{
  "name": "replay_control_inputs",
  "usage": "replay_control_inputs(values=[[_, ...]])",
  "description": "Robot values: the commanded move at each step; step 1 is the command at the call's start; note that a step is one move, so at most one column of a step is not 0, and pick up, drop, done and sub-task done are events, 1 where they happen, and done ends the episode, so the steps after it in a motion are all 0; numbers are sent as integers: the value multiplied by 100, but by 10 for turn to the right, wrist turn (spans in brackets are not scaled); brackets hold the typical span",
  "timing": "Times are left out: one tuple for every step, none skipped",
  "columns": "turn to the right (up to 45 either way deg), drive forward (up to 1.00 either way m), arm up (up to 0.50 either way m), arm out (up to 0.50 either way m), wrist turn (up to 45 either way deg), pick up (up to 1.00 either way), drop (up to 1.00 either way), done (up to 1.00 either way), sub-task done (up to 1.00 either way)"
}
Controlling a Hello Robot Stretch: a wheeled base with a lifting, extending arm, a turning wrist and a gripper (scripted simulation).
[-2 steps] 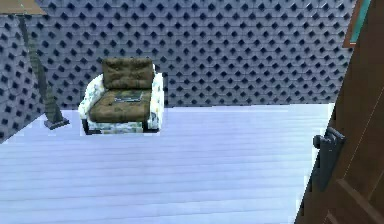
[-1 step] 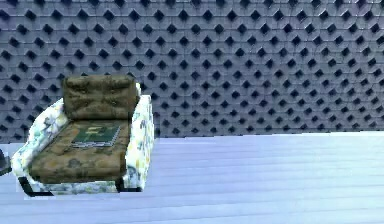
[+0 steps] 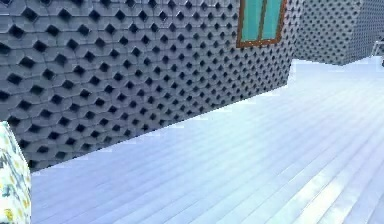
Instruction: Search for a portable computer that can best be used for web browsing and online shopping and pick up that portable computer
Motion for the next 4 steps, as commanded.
replay_control_inputs(values=[[0, 45, 0, 0, 0, 0, 0, 0, 0], [450, 0, 0, 0, 0, 0, 0, 0, 0], [30, 0, 0, 0, 0, 0, 0, 0, 0], [0, 100, 0, 0, 0, 0, 0, 0, 0]])
